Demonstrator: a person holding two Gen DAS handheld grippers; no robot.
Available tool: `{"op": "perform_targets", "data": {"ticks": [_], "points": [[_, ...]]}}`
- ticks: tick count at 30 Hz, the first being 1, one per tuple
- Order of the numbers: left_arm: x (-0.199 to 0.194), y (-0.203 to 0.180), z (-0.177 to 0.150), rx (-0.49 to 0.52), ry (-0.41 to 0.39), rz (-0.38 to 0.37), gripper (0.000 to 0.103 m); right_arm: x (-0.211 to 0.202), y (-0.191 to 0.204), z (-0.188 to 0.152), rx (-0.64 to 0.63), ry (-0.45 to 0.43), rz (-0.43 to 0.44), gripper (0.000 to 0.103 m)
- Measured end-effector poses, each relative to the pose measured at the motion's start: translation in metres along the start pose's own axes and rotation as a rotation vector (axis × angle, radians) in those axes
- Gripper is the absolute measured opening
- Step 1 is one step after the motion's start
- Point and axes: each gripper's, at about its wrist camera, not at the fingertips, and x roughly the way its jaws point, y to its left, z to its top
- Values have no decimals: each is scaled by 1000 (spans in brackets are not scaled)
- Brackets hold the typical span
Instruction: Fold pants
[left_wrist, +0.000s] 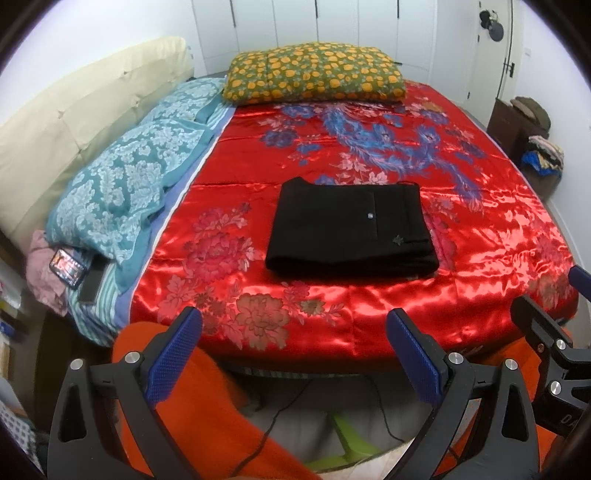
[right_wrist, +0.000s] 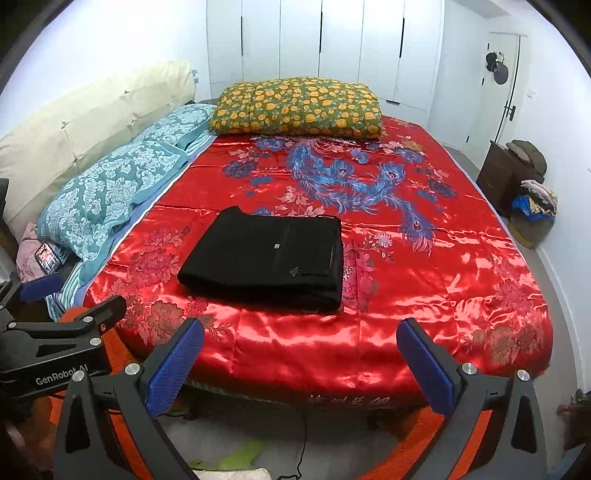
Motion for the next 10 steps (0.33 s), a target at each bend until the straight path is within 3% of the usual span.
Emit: {"op": "perform_targets", "data": {"ticks": [5, 10], "points": [[-1, 3, 0, -17, -7, -27, 100, 2, 0, -3, 2, 8, -1, 103], [-9, 1, -1, -11, -52, -7, 101, 2, -1, -5, 11, 1, -1, 103]]}}
